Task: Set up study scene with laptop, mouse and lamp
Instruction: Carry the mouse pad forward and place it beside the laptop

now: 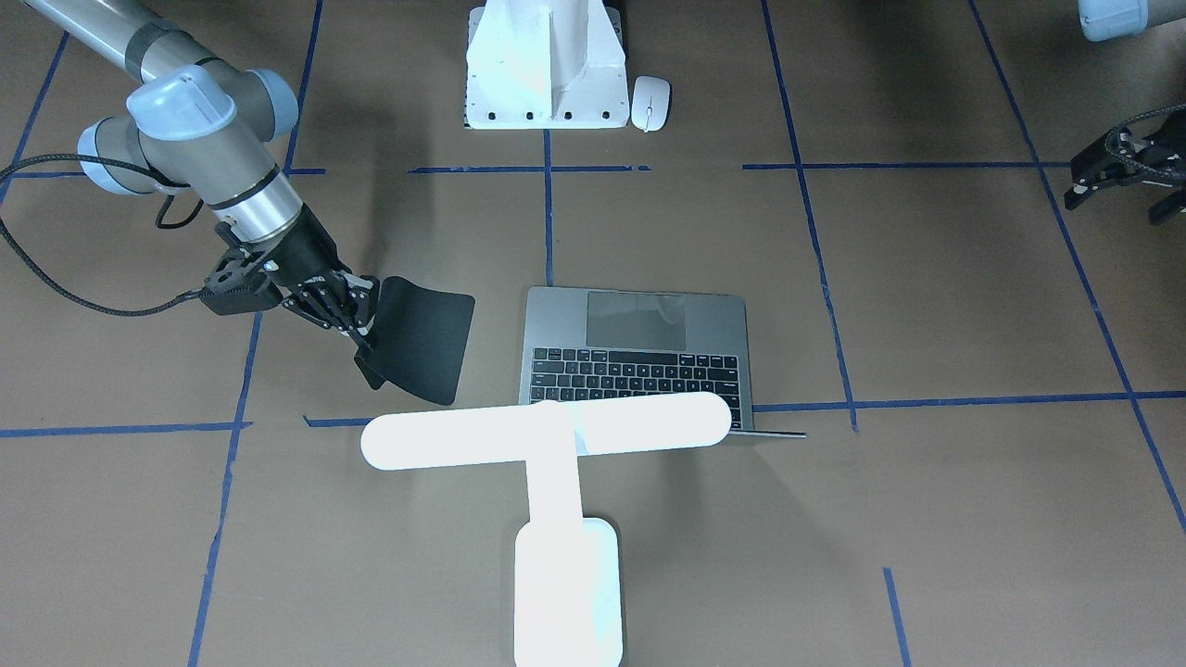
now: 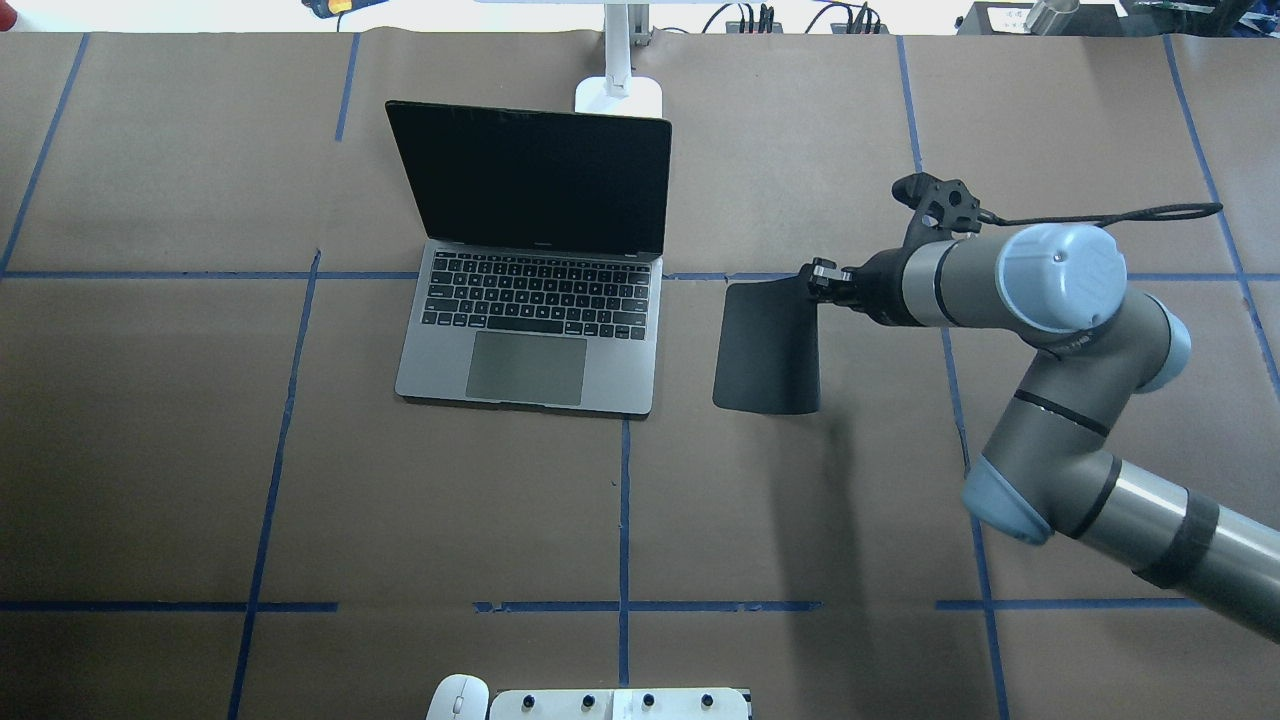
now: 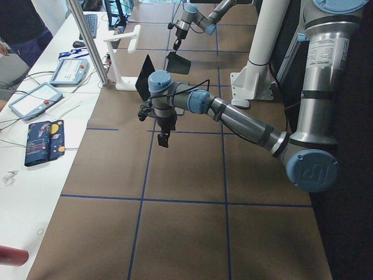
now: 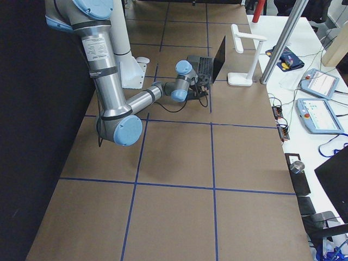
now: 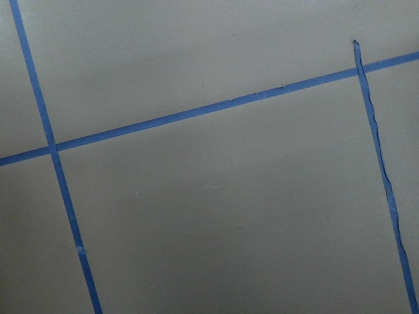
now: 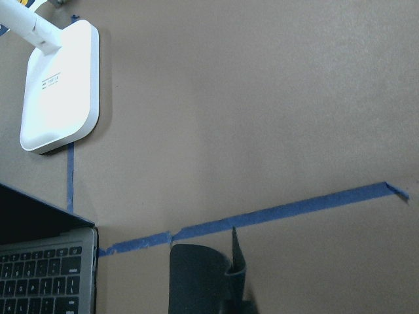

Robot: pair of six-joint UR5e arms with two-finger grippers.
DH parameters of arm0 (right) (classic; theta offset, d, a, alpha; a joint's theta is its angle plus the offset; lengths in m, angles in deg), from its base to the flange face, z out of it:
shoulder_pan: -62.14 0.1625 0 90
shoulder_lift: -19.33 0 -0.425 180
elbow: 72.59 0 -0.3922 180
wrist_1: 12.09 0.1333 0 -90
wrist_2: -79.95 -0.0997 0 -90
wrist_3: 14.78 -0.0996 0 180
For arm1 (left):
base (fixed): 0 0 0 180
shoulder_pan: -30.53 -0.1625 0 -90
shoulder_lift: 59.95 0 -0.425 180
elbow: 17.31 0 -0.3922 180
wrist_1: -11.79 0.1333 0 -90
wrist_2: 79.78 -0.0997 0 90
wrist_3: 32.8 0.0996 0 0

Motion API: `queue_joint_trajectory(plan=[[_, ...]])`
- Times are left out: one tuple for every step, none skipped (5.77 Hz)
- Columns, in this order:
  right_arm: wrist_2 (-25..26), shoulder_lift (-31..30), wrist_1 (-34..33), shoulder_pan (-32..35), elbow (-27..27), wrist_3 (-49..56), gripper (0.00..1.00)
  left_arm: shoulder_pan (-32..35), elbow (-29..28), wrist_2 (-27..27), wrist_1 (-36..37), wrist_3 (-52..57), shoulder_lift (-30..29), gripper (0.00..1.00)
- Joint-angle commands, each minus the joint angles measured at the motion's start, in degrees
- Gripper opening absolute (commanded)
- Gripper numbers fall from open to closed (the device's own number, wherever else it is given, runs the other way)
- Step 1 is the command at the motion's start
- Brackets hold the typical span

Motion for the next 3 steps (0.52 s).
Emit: queue_joint_trajectory(plan=[[-2.4, 1.7, -0.5, 3.3, 2.5, 1.4, 0.00, 0.0, 0.0, 0.1, 0.0, -0.1, 0.0, 1.00], [-2.4, 3.5, -0.5, 3.7, 4.3, 1.4, 0.00, 0.0, 0.0, 0.0, 0.0, -0.1, 0.0, 1.00], [-2.4, 4.2, -0.5, 3.7, 5.5, 1.5, 0.01, 0.0, 0.1, 0.1, 0.0, -0.1, 0.0, 1.00]])
